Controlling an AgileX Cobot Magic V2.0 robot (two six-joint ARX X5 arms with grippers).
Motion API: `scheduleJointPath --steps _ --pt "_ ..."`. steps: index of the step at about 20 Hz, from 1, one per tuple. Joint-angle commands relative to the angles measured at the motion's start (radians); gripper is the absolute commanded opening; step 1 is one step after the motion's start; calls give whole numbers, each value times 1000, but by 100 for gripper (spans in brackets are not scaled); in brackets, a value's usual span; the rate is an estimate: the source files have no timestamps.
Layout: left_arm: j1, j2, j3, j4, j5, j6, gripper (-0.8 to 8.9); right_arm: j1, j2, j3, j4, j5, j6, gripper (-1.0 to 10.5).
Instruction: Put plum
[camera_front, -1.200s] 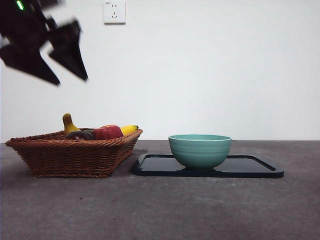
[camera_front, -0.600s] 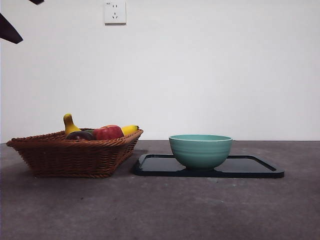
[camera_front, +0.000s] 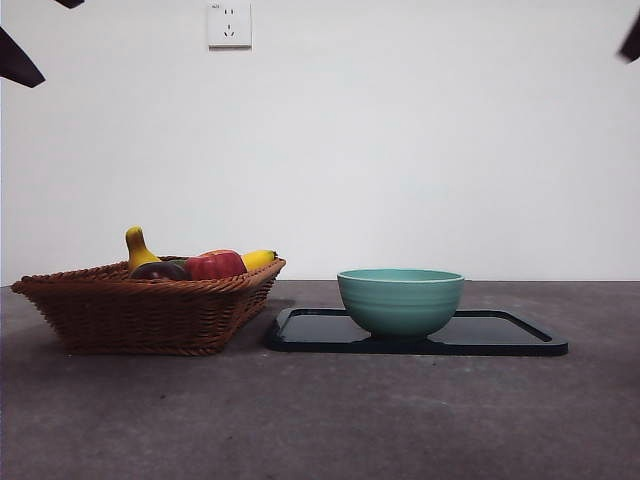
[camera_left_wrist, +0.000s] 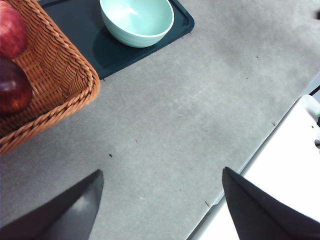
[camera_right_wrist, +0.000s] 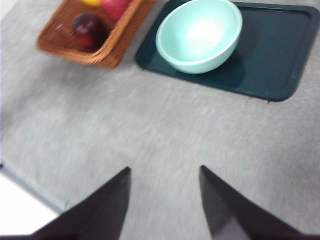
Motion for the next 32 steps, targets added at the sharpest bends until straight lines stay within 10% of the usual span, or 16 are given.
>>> scheduleJointPath --steps 1,14,22,32 --pt "-3 7 13 14 7 13 374 -5 145 71 68 4 30 239" --pt "-3 7 13 15 7 12 374 -92 959 594 109 41 -121 275" --pt "-3 7 13 15 7 12 374 -91 1168 602 198 56 -125 271" --pt "-3 7 13 14 7 12 374 -87 1215 602 248 64 -125 8"
